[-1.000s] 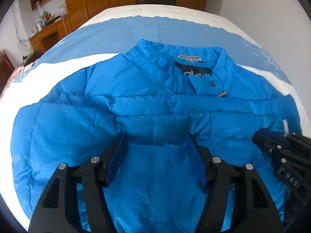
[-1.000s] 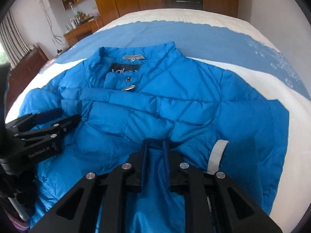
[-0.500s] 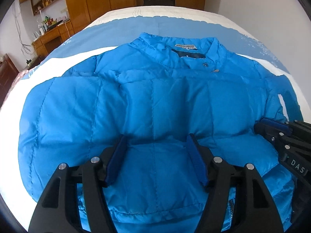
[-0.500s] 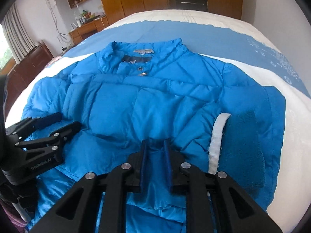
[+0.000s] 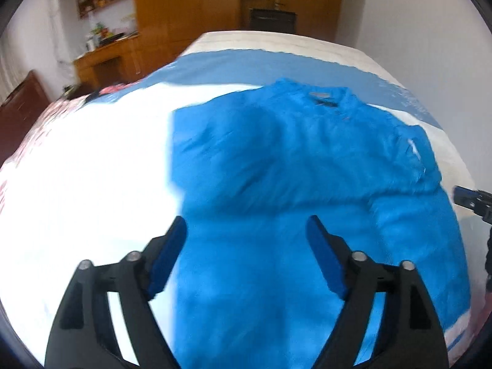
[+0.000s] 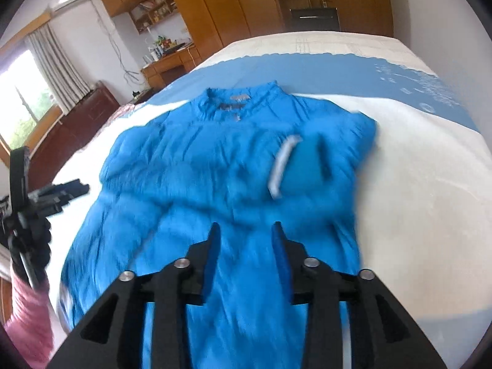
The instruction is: Fold large clothes
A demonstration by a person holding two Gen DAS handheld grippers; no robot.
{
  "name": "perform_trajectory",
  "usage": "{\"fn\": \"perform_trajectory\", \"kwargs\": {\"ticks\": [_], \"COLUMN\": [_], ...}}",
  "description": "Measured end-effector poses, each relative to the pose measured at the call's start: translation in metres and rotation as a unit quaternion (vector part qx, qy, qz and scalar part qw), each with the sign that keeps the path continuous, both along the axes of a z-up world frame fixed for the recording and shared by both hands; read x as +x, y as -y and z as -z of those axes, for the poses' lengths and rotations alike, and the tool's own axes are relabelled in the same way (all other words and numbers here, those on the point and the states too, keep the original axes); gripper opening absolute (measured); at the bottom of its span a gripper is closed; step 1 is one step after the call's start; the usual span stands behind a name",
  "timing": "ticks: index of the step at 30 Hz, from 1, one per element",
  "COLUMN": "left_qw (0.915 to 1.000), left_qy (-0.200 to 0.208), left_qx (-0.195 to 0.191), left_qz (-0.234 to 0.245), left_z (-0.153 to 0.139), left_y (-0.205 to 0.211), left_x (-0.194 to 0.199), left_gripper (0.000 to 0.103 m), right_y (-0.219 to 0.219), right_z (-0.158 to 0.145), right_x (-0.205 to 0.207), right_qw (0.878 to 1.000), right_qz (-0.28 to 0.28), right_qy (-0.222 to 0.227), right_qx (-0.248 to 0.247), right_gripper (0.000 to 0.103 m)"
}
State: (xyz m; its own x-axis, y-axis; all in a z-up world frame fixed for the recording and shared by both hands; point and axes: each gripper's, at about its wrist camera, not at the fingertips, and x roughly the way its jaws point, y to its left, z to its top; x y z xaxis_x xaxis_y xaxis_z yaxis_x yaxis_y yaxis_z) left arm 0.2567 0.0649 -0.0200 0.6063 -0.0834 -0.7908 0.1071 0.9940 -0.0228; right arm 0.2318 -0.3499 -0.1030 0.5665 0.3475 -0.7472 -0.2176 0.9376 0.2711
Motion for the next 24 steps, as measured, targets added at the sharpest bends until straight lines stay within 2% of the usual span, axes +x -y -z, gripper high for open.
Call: {"fn": "perform_trajectory", "kwargs": {"ticks": [3,8,11,16,24], "left_qw": [0.9992,0.9956,0.9924,0.9875,0.9848], "left_qy": [-0.027,-0.057,-0.073,-0.085,-0.084], "left_qx": [-0.009,-0.014,-0.049,-0.09,-0.117], "left_qz": [-0.028,-0.073,-0.085,-0.097,-0.097], "left_z": [0.009,0.035,0.049,0.065,0.076], "left_y": [-0.032,-0.062,-0.073,-0.075,-0.073], "left_x": [-0.038,-0.101,-0.129,-0.157,-0.179], "left_gripper": [0.083,0.083,0.083,0.083,0.085], "right_y": [0.01,0.028,0.028,0.028,0.028], "right_z": [0.012,0.03,0.04,0.052,0.059], "right_x": [-0.041,-0.105,-0.133,-0.164,-0.194], "right_qw": [1.0,0.999,0.999,0.998,0.996], "right_qz": [0.01,0.022,0.022,0.023,0.018], "right_qy": [-0.012,-0.027,-0.036,-0.05,-0.055], "right_qx": [-0.015,0.005,0.003,0.037,0.073], "right_gripper": [0.046,0.054,0.059,0.059,0.06]}}
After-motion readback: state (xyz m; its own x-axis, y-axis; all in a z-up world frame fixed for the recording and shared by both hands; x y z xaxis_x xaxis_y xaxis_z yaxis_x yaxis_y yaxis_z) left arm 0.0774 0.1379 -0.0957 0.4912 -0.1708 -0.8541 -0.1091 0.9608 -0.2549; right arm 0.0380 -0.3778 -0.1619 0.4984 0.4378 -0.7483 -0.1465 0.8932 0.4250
